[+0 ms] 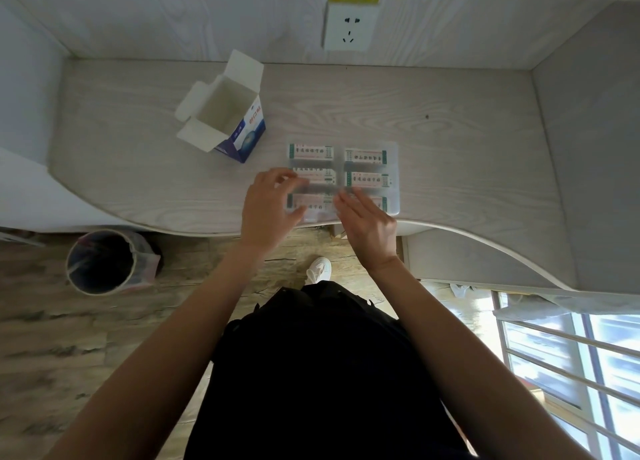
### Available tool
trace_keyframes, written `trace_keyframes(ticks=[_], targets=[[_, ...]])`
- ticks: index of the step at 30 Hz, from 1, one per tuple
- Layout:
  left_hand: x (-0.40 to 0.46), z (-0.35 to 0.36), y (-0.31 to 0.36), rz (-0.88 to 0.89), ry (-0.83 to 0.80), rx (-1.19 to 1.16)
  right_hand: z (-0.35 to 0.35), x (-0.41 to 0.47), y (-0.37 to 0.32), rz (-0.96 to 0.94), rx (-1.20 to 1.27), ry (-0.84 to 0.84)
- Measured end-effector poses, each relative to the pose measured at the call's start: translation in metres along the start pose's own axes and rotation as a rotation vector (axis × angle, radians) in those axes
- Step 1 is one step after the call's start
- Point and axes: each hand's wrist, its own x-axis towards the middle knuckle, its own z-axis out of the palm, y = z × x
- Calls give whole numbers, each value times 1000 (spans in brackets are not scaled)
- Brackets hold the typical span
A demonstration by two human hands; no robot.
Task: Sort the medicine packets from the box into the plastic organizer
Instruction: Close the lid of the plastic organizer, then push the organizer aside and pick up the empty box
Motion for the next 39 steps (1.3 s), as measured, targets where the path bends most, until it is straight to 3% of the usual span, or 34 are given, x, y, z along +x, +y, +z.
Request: trace_keyframes(ticks=[2, 10, 18, 23, 27, 31, 39], targets=[[4, -1, 0, 130, -89, 95, 0, 1, -1, 9, 9, 4], [14, -4, 3, 262, -307, 247, 2, -1, 1, 13, 29, 7], [7, 6, 11, 328, -242, 340, 4, -3, -1, 44, 35, -7], [8, 5, 10, 316, -246, 322, -19, -3, 20, 97, 151, -190], [8, 4, 10, 303, -256, 306, -37, -8, 45, 195, 1, -343], [9, 6, 9, 302, -240, 282, -40, 8, 44, 171, -94, -454], [8, 9, 4, 307, -245, 256, -33, -3, 34, 86, -241, -375]])
